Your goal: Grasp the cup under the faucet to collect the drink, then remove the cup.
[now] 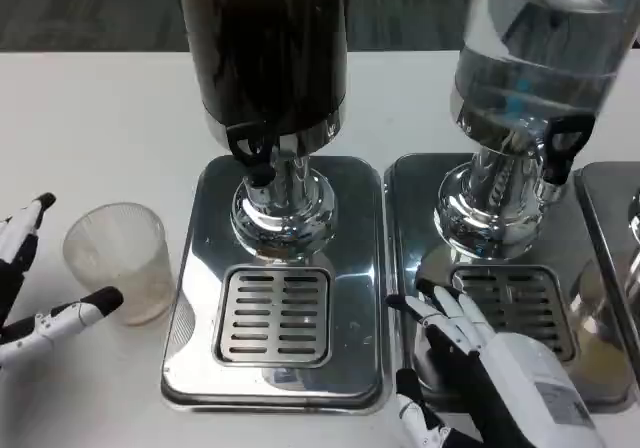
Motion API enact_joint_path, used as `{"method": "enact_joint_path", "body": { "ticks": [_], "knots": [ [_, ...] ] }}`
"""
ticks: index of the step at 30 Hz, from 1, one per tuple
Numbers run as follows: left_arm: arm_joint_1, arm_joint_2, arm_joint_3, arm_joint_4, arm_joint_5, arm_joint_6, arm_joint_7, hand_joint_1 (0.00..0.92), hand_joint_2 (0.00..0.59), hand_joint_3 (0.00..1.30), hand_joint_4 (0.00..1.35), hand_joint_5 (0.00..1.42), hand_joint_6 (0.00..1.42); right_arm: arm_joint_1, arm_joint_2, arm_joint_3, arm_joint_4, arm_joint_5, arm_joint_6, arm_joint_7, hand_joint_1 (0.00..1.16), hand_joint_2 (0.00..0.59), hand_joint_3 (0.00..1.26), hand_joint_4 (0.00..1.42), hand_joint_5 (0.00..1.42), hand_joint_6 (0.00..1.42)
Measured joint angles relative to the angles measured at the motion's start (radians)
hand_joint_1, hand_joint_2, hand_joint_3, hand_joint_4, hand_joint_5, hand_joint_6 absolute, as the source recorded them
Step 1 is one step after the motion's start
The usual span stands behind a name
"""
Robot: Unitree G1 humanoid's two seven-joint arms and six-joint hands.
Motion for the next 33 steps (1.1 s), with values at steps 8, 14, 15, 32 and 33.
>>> {"method": "enact_joint_path", "body": {
  "ticks": [8,14,15,32,33],
  "knots": [
    [-0.057,0.000,-0.034,0.047,0.001,-0.007,0.018,0.096,0.013,0.00,0.00,0.04,0.04,-0.002,-0.001,0.001,0.000,0.000,0.000,0.000,0.53,0.559,0.17,0.03,0.00,0.16],
    [-0.090,0.000,-0.049,0.088,0.000,-0.018,0.019,0.119,0.015,0.00,0.00,0.05,0.06,-0.001,-0.001,0.001,-0.001,0.000,0.001,0.000,0.54,0.559,0.17,0.03,0.01,0.16],
    [-0.095,0.000,-0.052,0.099,-0.001,-0.025,0.020,0.121,0.015,0.00,0.00,0.06,0.07,0.000,-0.001,0.001,-0.003,0.000,0.001,0.000,0.54,0.559,0.17,0.03,0.01,0.16],
    [-0.187,-0.027,-0.100,0.274,-0.013,-0.158,0.051,0.167,0.049,0.00,0.00,0.17,0.16,0.002,-0.002,0.001,-0.015,0.004,0.003,0.004,0.55,0.549,0.17,0.05,0.01,0.16],
    [-0.192,-0.027,-0.103,0.286,-0.018,-0.167,0.051,0.169,0.051,0.00,0.00,0.17,0.16,0.002,-0.002,0.001,-0.017,0.004,0.004,0.004,0.55,0.549,0.17,0.05,0.01,0.16]
  ]
}}
